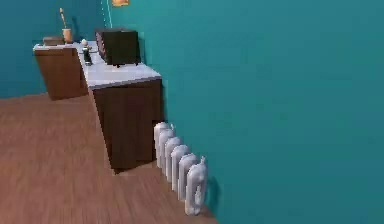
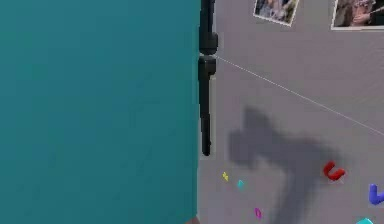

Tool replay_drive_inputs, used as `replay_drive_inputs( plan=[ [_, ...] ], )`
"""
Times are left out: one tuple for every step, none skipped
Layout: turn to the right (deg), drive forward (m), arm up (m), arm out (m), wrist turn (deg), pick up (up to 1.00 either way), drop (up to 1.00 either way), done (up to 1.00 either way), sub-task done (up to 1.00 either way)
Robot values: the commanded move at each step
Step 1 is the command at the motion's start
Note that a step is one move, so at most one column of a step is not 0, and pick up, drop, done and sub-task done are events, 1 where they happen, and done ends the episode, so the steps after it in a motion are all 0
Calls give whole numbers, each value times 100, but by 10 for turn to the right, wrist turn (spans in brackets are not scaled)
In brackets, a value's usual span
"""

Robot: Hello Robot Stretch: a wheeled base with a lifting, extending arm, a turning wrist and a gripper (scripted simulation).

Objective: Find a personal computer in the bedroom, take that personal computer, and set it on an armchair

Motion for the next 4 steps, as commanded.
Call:
replay_drive_inputs(
  plan=[
    [-450, 0, 0, 0, 0, 0, 0, 0, 0],
    [-270, 0, 0, 0, 0, 0, 0, 0, 0],
    [0, 100, 0, 0, 0, 0, 0, 0, 0],
    [0, 100, 0, 0, 0, 0, 0, 0, 0]
  ],
)
